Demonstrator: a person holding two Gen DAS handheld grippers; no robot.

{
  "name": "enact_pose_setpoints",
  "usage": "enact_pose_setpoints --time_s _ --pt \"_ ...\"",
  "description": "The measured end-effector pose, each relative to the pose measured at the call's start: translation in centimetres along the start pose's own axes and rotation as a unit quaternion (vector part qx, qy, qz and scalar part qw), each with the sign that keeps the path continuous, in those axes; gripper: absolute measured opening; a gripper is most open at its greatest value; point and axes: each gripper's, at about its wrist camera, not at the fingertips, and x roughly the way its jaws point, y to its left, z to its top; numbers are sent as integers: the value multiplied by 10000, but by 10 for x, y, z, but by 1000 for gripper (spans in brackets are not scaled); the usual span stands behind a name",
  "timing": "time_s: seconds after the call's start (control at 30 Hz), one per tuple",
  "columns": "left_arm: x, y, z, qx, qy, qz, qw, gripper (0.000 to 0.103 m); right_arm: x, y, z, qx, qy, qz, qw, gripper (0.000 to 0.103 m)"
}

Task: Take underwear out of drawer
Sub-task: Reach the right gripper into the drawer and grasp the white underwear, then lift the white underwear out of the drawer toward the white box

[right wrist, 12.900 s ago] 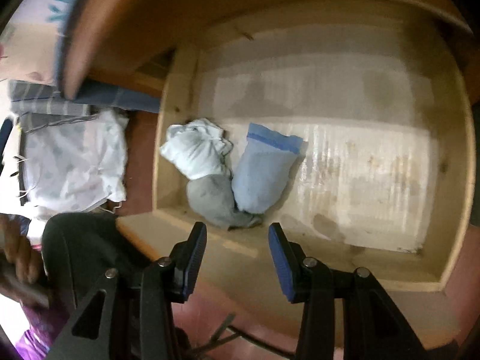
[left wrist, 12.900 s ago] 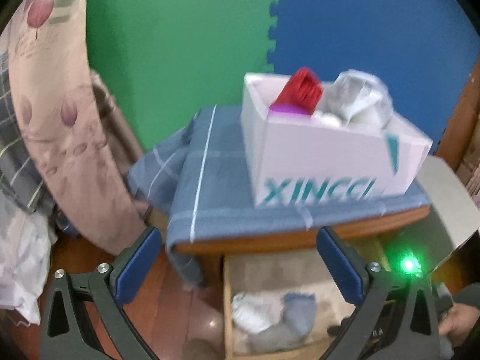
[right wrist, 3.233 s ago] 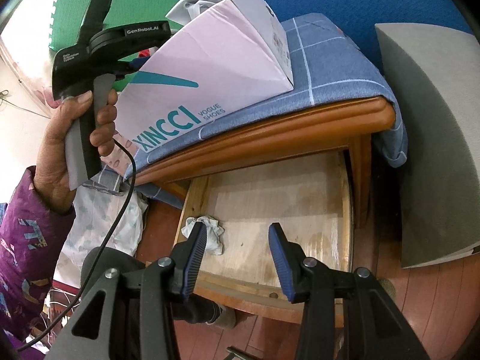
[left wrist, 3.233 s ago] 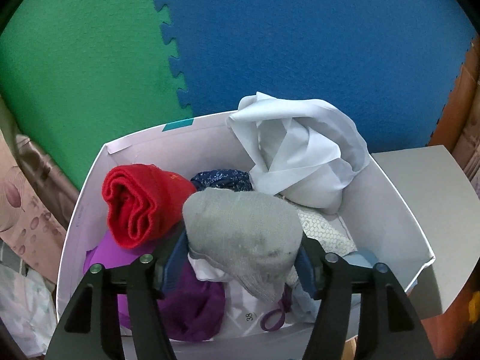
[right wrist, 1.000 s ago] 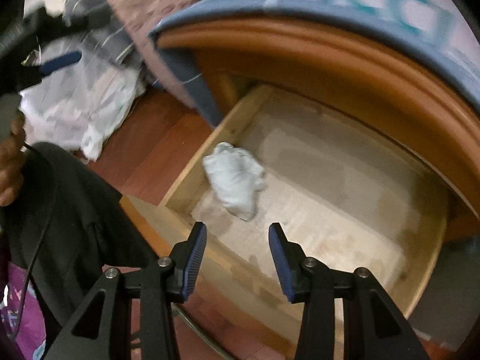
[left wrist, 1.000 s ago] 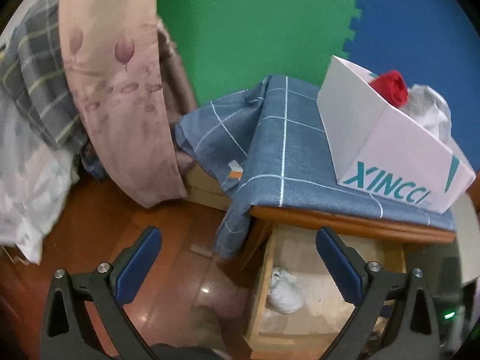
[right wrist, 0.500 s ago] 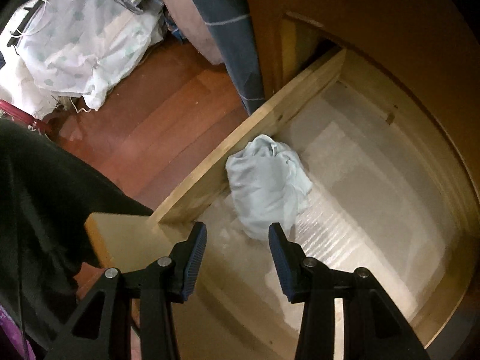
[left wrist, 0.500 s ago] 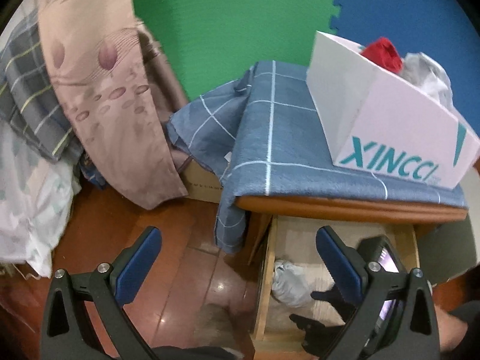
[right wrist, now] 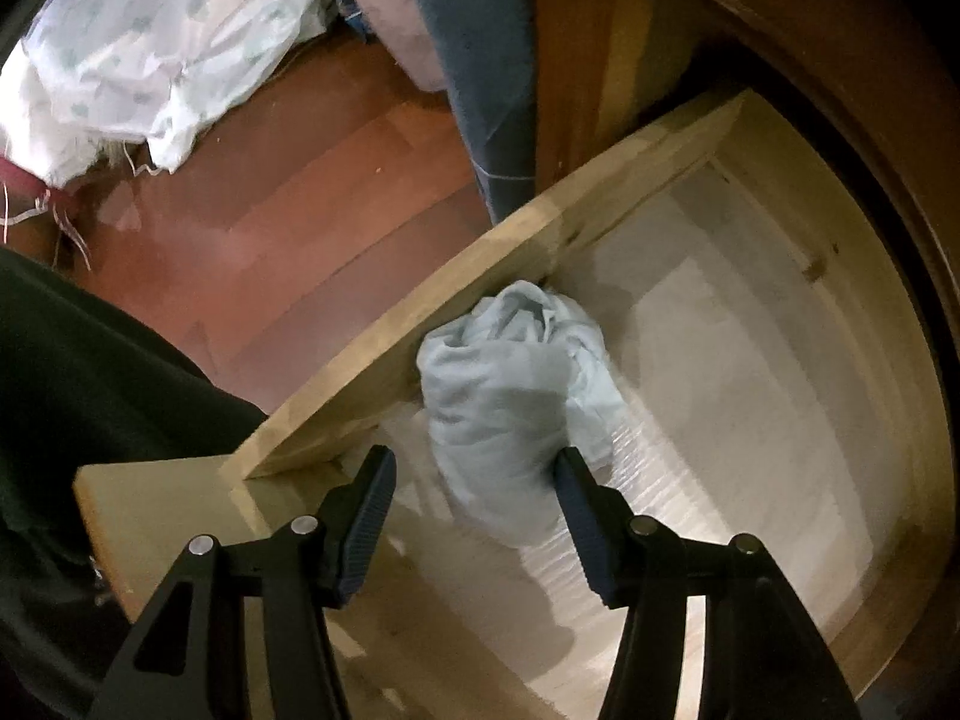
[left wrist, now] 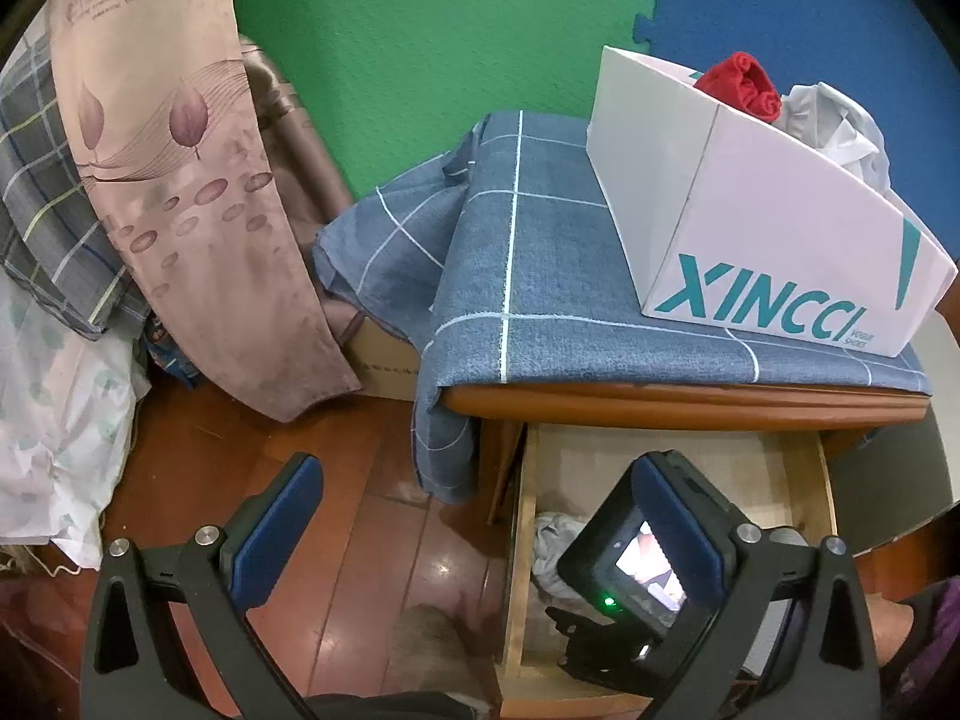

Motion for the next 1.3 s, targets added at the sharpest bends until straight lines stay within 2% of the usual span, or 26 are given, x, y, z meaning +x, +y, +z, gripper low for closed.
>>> enact_pose_setpoints --time_s 0.33,0.5,0.6,0.73,1.0,1.3 --pt "2 -4 -2 85 36 14 10000 102 16 -1 11 -41 62 -156 9999 57" --pt "3 -5 -2 90 52 40 9999 102 11 -5 7 -133 -43 -258 9996 33" --pt "4 -5 -1 72 61 36 9999 102 4 4 -1 -353 -80 -512 9980 31" --pt "4 -7 0 106 35 63 9999 102 -26 10 -24 -372 -290 -579 9972 31" --pt "2 -18 -3 291 -26 152 9995 102 -109 7 -78 138 -1047 -490 9932 32" --pt "1 -30 -4 451 -53 218 9987 102 -178 10 -128 861 -1884 -351 9777 32"
